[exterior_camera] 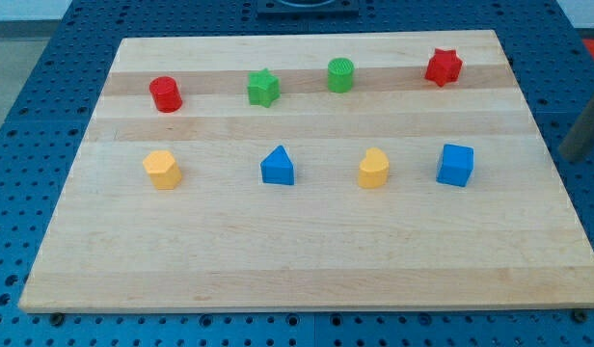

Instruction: Keep blue cube on right side of yellow heart

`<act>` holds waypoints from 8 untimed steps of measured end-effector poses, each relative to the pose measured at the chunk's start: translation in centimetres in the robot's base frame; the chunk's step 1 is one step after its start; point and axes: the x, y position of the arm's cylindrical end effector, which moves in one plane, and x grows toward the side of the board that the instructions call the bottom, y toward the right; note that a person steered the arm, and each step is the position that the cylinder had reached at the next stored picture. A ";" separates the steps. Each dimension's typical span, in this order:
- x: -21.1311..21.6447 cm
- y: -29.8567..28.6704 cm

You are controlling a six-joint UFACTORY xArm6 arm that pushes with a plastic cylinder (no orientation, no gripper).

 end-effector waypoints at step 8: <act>0.0 -16.5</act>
